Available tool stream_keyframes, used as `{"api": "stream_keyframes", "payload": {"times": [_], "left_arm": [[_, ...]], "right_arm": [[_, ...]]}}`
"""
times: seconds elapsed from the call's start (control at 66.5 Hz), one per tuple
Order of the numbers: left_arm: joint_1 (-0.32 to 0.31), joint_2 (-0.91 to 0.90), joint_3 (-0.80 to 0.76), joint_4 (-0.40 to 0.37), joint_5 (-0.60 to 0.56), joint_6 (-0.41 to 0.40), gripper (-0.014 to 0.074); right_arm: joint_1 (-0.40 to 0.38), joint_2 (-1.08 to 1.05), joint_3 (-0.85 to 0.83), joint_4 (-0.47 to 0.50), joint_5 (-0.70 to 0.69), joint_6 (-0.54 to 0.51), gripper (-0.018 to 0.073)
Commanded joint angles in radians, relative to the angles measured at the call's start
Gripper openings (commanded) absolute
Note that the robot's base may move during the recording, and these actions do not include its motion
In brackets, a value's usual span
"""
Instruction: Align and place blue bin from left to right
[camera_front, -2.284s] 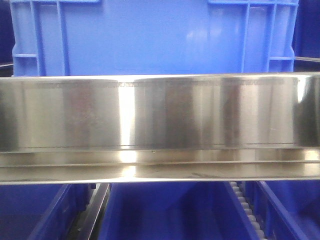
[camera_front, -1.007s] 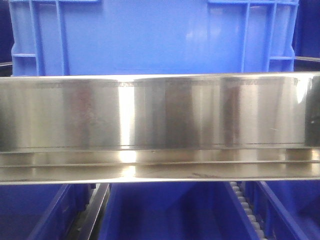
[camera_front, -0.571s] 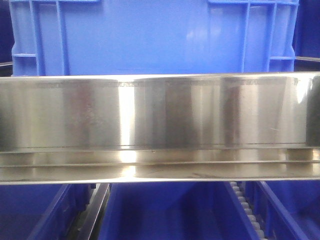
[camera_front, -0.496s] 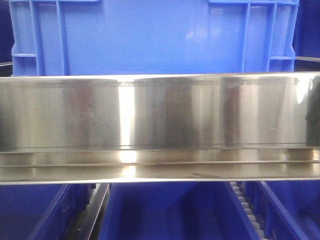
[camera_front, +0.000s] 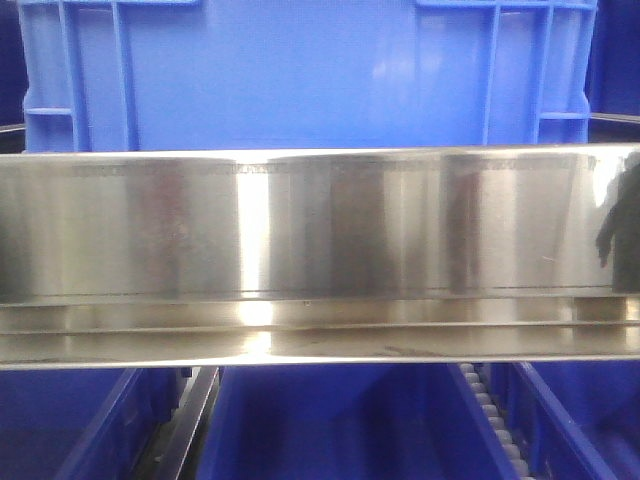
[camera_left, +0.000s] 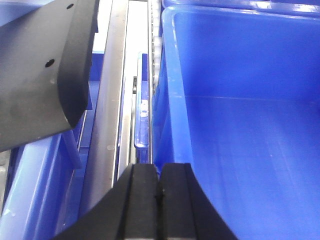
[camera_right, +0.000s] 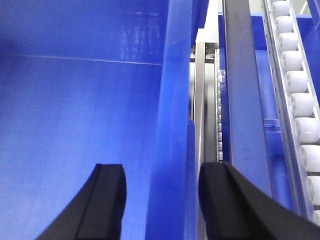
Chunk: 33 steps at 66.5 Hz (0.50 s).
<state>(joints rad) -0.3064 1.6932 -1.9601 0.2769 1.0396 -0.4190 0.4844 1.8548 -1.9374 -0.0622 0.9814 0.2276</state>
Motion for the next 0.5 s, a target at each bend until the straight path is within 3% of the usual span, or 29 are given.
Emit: {"api": "stream_keyframes", "payload": {"times": [0.0, 0.286, 0.361, 0.481], "left_arm": [[-0.007, -0.001, -0.009, 0.005, -0.004, -0.006, -0.0111], [-0.007, -0.001, -0.009, 0.005, 0.003, -0.006, -0.0111], [-0.007, -0.001, -0.009, 0.005, 0.012, -0.006, -0.0111], [-0.007, -0.001, -0.009, 0.005, 0.025, -0.006, -0.0111]], "right_arm": [[-0.001, -0.003, -0.007, -0.018, -0.011, 0.003, 0.0244], [-0.001, -0.001, -0.007, -0.018, -0.007, 0.003, 0.0225], [-0.001, -0.001, -0.007, -0.018, -0.003, 0.003, 0.0162], [-0.001, 0.0, -0.007, -0.043, 0.008, 0.003, -0.0019]]}}
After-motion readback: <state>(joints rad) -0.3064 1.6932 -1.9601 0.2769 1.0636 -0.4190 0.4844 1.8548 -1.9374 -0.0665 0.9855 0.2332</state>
